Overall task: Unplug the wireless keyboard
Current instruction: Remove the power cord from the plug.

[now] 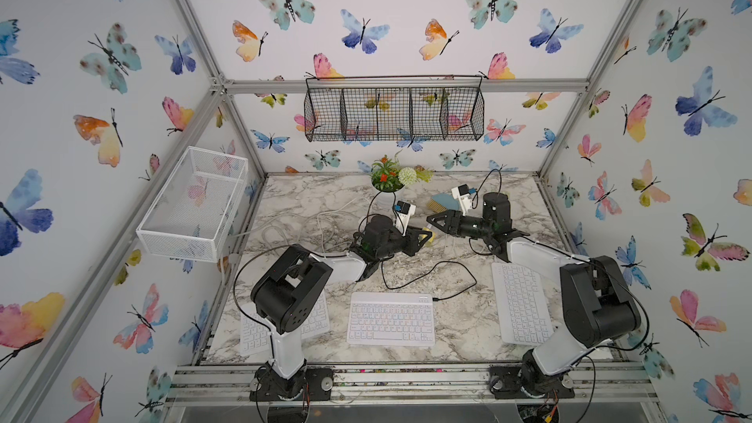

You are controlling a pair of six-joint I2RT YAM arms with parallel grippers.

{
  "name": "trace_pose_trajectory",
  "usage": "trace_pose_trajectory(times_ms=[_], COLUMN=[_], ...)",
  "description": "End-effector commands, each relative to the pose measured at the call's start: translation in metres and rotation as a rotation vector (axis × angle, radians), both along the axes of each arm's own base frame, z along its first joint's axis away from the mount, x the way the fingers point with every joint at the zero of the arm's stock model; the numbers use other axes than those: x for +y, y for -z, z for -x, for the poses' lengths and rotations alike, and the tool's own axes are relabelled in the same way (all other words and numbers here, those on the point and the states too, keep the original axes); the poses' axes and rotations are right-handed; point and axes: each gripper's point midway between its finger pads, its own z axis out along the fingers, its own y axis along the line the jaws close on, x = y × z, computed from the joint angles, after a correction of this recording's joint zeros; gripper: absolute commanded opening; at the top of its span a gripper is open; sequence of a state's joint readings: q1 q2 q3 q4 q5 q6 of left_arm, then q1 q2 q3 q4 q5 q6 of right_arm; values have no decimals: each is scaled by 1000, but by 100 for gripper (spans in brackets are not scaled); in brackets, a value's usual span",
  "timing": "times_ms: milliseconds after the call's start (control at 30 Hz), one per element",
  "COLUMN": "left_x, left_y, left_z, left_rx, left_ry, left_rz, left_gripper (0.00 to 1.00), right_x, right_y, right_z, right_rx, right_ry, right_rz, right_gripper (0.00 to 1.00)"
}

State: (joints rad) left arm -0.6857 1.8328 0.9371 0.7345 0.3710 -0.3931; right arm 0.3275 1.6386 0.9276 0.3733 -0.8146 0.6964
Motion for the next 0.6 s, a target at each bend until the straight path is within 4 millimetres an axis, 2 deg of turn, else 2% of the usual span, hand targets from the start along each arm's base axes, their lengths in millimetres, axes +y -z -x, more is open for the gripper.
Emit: trace_pose_trajectory(times_ms=[0,100,300,400,567], left_x=[2,1,1,4,10], left_y=[-23,-27,-26,-23,-23], left_z=[-4,-3,0,-2,-5], left_rx=[-96,-118,-141,-148,-153], left_ry=[-64,-68,-74,-101,-150], left_rz=[-25,-32,-52,-69,-84], left_gripper=[0,0,0,0,0], right_x=[5,11,15,16,13], right_y=[10,16,14,18,32], right_z=[-1,-1,-5,-6,-3], right_rx=[53,69,82,112,160], right_ry=[31,39,64,72,85], right_rz=[6,5,-24,-22,-2], right_gripper=[49,49,40,28,27])
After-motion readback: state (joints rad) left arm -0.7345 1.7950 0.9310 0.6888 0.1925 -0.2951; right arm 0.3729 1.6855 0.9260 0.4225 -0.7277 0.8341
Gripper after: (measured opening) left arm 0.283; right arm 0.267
